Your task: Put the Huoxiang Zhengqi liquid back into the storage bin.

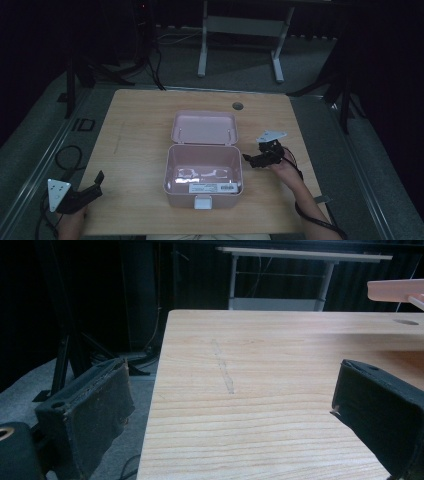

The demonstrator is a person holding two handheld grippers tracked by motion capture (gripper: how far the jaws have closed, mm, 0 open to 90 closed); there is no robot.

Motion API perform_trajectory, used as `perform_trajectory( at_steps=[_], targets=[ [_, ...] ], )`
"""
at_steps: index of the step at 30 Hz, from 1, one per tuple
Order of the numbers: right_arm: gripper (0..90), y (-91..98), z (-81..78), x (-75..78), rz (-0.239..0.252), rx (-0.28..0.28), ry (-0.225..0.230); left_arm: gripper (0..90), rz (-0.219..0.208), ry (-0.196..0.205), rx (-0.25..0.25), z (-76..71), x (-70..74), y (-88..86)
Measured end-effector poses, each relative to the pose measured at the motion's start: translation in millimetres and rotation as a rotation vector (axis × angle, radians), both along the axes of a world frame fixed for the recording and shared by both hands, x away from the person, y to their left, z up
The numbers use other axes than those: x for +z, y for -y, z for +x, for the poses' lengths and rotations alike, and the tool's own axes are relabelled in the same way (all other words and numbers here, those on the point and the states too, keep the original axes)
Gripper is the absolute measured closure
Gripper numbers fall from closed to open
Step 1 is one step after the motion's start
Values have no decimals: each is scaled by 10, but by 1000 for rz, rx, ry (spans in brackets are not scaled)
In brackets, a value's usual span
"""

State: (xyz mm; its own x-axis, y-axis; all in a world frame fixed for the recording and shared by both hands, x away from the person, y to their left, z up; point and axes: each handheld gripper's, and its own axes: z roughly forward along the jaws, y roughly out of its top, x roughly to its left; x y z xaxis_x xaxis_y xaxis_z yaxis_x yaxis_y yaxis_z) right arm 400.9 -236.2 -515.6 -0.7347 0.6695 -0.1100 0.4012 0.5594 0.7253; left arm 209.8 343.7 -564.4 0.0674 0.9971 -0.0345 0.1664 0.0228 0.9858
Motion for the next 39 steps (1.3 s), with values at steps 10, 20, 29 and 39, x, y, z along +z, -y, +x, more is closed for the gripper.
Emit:
perform_trajectory(
  at_steps=[10, 20, 29, 39],
  targets=[
    [115, 353, 91, -186, 39, -200, 23, 30, -6, 1, 0, -1, -1, -5],
    [115, 634, 67, -273, 49, -316, 44, 30, -7, 1, 0, -1, -1, -6],
    [124, 857, 24, -280, 90, -413, 59, 30, -6, 1, -2, 0, -1, -6],
    [125, 1021, -63, -257, 128, -505, 82, 30, -8, 2, -2, -2, -1, -7]
  ],
)
